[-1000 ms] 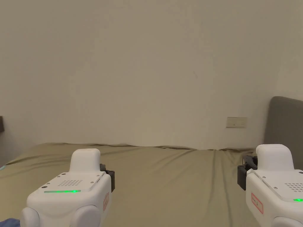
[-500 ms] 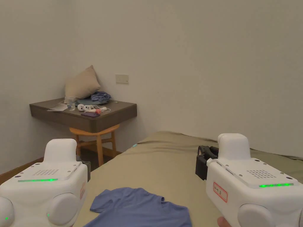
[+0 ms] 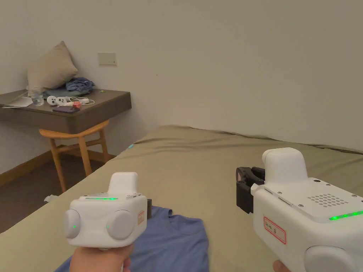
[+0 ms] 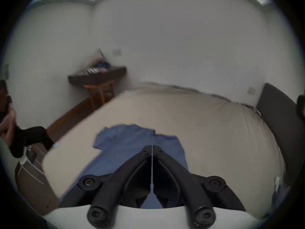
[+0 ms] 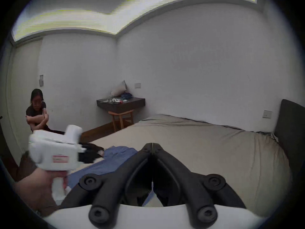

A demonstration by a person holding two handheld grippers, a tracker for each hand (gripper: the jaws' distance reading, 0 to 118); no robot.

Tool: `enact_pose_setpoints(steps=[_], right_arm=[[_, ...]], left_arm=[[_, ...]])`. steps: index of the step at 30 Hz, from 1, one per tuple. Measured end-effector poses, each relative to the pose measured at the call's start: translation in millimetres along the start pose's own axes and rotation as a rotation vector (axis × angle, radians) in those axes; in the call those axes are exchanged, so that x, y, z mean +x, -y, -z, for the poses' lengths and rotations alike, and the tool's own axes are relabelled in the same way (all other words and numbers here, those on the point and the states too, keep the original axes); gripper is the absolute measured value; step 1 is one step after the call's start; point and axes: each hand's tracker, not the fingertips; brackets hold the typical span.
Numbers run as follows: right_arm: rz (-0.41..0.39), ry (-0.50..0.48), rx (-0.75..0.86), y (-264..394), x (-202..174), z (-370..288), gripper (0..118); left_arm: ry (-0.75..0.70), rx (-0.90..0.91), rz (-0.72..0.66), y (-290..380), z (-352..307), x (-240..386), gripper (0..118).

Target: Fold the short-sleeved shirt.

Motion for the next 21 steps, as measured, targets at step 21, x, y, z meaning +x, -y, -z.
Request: enact_pose_setpoints(steps=[21], right_arm=[[0.005, 0.032, -0.221, 58.6, 63.4, 92.4, 2]], left_arm=[[0.082, -0.504, -0.015, 65.0, 252.7, 39.6, 30]])
